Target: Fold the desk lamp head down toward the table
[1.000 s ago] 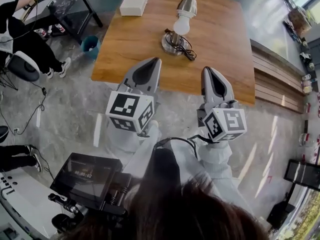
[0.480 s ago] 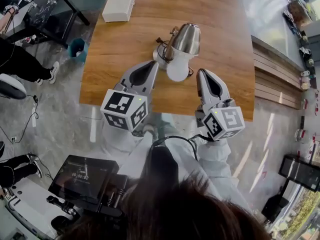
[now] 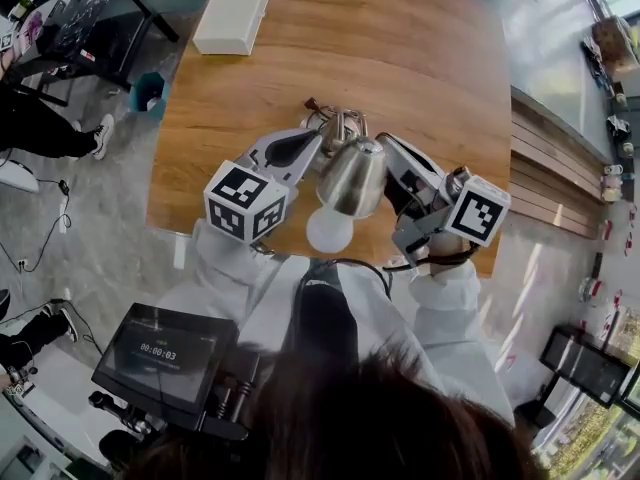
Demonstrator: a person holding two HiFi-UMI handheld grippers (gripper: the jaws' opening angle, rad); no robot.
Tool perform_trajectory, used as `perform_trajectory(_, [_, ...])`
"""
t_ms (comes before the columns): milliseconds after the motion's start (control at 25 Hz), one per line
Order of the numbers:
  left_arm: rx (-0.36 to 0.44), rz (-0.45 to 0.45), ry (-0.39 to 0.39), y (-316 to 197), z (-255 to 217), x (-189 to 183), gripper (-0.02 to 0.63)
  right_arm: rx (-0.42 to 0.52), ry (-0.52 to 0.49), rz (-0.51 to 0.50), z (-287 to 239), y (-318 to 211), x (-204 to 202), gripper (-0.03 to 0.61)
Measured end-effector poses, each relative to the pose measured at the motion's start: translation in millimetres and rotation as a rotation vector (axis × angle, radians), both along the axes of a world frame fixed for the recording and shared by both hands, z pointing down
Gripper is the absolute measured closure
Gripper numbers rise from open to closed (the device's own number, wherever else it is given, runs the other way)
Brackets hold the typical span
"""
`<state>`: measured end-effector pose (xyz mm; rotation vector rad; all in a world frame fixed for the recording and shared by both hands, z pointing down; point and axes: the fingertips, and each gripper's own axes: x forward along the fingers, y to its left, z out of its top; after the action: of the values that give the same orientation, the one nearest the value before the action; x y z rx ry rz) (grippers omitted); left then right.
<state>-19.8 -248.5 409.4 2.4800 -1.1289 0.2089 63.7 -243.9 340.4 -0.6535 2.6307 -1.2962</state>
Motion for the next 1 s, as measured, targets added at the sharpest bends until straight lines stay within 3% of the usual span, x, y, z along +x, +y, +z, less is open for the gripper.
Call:
perform_trajectory(80, [0.009, 0.058, -0.040, -8.2, 9.9, -2.1, 0.606, -0.174, -0.166, -0.066, 0.2, -8.7, -5.3, 0.537])
perform_trajectory(160, [0.004, 0.114, -0.071, -16.6, 22.3, -5.8, 0.594, -0.320, -0.331, -0.150, -4.4, -15.5, -17.3, 0.449])
perform_trajectory(240, [-0.004, 0.146, -0.073, -23.9, 30.0, -7.2, 0.552, -0.419, -0.409, -0.224, -8.3, -16.2, -26.5, 0.410])
perform_trajectory(320, [-0.010, 0.184, -0.061, -27.2, 31.9, -2.7, 0.522, -0.478, -0.425, -0.270, -13.0, -13.6, -30.0, 0.410])
perform_trajectory(520, [-0.004, 0.298, -0.087, -27.7, 36.2, 17.0, 0.475, -0.519, -0.473, -0.377, -37.6, -6.0, -39.7, 0.410])
perform_trajectory(760, [-0.011, 0.331, -0.111, -35.6, 40.2, 34.6, 0.476, -0.597, -0.500, -0.478, -42.2, 3.1, -53.6, 0.402])
perform_trajectory(1000, [-0.028, 0.323, -0.109, -37.9, 43.5, 37.5, 0.476, -0.593, -0.488, -0.475, -43.9, 0.2, -61.5, 0.408])
